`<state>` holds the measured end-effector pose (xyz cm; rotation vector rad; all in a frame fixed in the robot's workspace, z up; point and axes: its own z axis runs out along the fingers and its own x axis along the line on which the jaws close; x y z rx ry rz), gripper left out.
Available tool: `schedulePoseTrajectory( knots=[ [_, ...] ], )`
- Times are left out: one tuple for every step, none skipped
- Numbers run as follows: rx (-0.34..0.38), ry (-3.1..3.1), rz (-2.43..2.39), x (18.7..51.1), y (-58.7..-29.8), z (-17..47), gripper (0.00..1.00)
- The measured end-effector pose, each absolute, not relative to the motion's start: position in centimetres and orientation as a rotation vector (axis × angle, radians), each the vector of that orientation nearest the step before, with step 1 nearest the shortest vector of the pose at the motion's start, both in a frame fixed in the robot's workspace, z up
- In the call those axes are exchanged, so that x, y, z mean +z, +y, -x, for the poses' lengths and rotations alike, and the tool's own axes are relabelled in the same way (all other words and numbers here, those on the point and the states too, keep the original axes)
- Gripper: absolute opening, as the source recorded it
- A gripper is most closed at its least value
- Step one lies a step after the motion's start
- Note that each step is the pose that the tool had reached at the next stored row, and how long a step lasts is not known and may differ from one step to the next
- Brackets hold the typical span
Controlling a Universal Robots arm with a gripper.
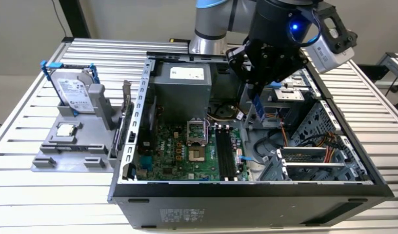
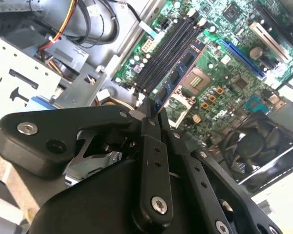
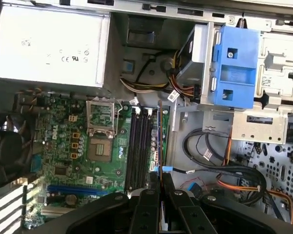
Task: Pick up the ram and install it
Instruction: 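Insert the ram into the slot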
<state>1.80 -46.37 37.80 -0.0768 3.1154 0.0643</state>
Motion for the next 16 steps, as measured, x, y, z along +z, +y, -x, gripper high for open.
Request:
schedulePoseTrajectory(
  knots=[
    [0.064, 3.116, 0.062, 37.8, -46.37, -1.8, 0.0],
    [0.064, 3.116, 0.047, 37.8, -46.37, -1.8, 0.0],
    [0.064, 3.116, 0.032, 37.8, -46.38, -1.8, 0.0],
    [0.064, 3.115, 0.016, 37.8, -46.38, -1.8, 0.0],
    [0.063, 3.115, 0.001, 37.8, -46.38, -1.8, 0.0],
    [0.063, 3.115, -0.014, 37.8, -46.38, -1.8, 0.0],
    [0.063, 3.115, -0.03, 37.8, -46.38, -1.8, 0.0],
    [0.063, 3.114, -0.045, 37.8, -46.39, -1.8, 0.0],
    [0.063, 3.114, -0.06, 37.8, -46.39, -1.8, 0.0],
    [0.062, 3.114, -0.074, 37.8, -46.39, -1.8, 0.0],
    [0.062, 3.113, -0.088, 37.8, -46.39, -1.8, 0.0],
    [0.062, 3.112, -0.1, 37.8, -46.39, -1.8, 0.0],
    [0.062, 3.112, -0.114, 37.8, -46.39, -1.8, 0.0],
    [0.062, 3.111, -0.126, 37.8, -46.4, -1.8, 0.0],
    [0.062, 3.111, -0.138, 37.8, -46.4, -1.8, 0.0],
    [0.061, 3.11, -0.147, 37.8, -46.4, -1.8, 0.0]
  ],
)
